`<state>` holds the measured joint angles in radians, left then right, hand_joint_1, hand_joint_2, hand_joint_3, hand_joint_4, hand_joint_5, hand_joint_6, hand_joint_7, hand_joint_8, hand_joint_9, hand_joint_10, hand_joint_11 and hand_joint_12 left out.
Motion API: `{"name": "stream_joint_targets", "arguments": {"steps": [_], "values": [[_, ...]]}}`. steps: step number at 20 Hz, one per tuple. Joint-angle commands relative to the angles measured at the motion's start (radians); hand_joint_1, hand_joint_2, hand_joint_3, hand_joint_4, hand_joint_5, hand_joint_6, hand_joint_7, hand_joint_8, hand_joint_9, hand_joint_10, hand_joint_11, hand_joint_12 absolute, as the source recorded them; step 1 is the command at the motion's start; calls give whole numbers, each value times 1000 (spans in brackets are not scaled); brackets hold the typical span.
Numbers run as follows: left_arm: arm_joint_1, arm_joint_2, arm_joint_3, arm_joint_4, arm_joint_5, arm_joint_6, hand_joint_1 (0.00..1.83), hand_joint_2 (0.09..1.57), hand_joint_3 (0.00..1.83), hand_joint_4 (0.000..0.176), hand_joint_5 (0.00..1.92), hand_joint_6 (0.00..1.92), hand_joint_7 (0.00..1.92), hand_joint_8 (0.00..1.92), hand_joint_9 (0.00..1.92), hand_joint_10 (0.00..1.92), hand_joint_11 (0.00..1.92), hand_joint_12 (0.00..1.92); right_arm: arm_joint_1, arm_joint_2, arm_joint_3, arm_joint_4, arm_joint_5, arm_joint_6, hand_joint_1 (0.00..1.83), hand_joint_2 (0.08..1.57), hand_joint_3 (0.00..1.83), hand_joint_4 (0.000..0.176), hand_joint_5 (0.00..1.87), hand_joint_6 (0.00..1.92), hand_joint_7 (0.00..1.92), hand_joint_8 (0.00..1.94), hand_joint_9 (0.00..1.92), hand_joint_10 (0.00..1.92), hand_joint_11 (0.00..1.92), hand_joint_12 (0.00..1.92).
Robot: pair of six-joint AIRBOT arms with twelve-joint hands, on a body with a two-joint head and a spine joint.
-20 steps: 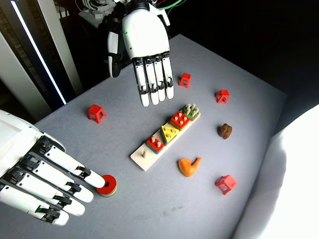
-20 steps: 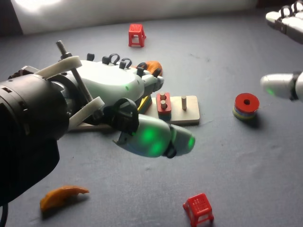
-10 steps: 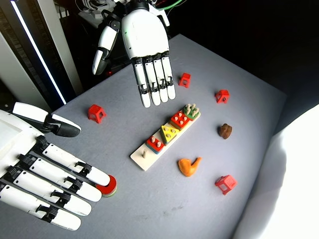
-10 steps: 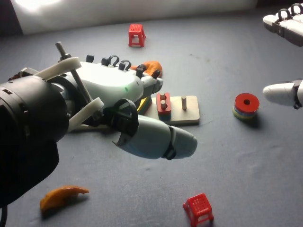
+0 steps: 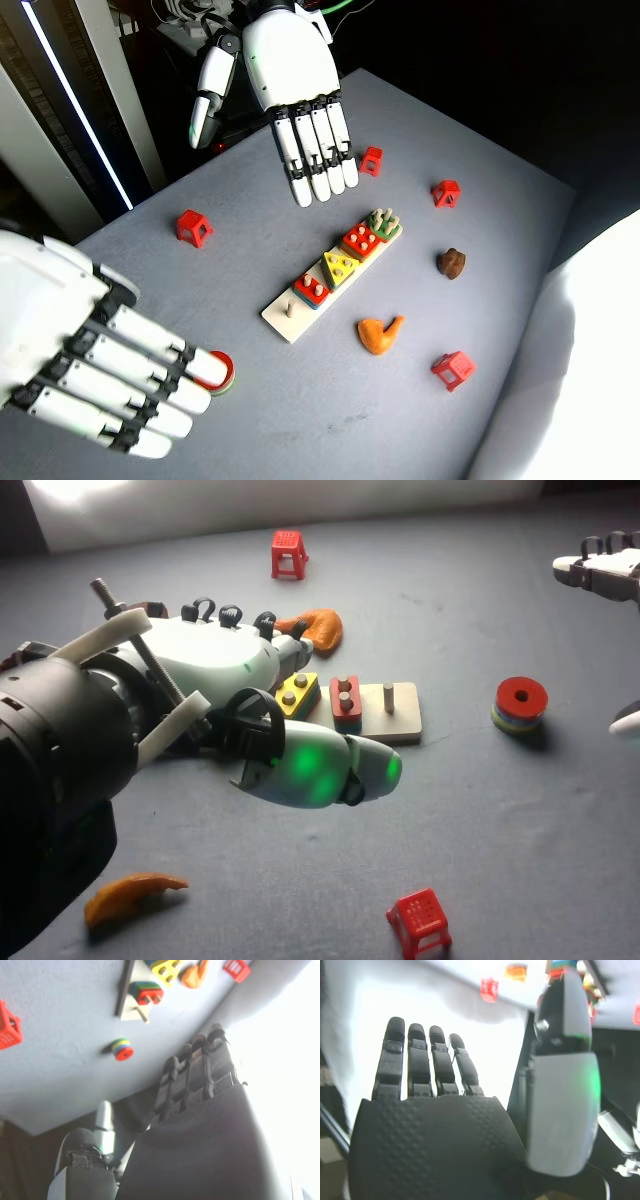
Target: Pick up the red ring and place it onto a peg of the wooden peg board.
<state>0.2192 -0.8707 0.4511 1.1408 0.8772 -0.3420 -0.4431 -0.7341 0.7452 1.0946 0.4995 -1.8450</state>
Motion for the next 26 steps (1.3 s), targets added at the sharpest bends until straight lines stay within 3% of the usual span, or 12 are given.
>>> {"name": "stream_joint_targets", "arguments": {"steps": [1, 3, 4, 7, 13, 16, 21, 26], "values": [[-10, -3, -5, 55, -14, -3, 0, 1031, 21, 0, 0, 0, 0, 0, 0, 0, 0, 0, 12, -2, 16, -12, 49, 1, 1285, 889, 39, 0, 129, 16, 95, 4, 154, 23, 0, 1048], [-10, -3, -8, 51, -4, 0, 0, 1043, 24, 0, 0, 0, 0, 0, 0, 0, 0, 0, 21, -26, 53, 92, 21, -58, 1348, 908, 39, 0, 135, 10, 102, 3, 153, 18, 0, 991], [-10, -4, -8, 51, -2, 18, 0, 1047, 24, 0, 11, 4, 6, 2, 0, 0, 0, 0, 33, -64, 96, 229, 4, -183, 1342, 912, 37, 0, 144, 9, 115, 4, 163, 19, 0, 930], [-11, -4, -3, 48, -12, 45, 0, 1057, 23, 0, 25, 7, 18, 5, 0, 0, 0, 0, 2, -131, 157, 239, 4, -207, 1337, 905, 32, 0, 210, 20, 245, 22, 246, 40, 0, 1045], [-8, -6, -1, 57, -36, 43, 0, 1082, 26, 0, 14, 0, 11, 1, 0, 0, 0, 0, -6, -219, 212, 258, -9, -235, 1397, 932, 45, 0, 222, 8, 237, 0, 245, 31, 0, 1067], [-4, -10, -6, 102, -45, 41, 0, 1095, 26, 0, 18, 2, 15, 2, 0, 0, 0, 0, -11, -260, 238, 261, -4, -251, 1396, 932, 44, 0, 234, 10, 241, 1, 252, 31, 0, 1089], [-4, -24, -5, 71, -36, 27, 0, 1099, 20, 0, 2, 0, 2, 0, 0, 0, 0, 0, -27, -322, 270, 263, -6, -254, 1365, 959, 59, 0, 253, 9, 272, 6, 285, 41, 0, 1211], [-6, -30, -13, 72, -26, 28, 0, 1118, 18, 0, 29, 9, 19, 7, 1, 0, 3, 1, -19, -361, 304, 284, -7, -253, 1401, 950, 57, 0, 315, 26, 349, 25, 343, 65, 0, 1209]]}}
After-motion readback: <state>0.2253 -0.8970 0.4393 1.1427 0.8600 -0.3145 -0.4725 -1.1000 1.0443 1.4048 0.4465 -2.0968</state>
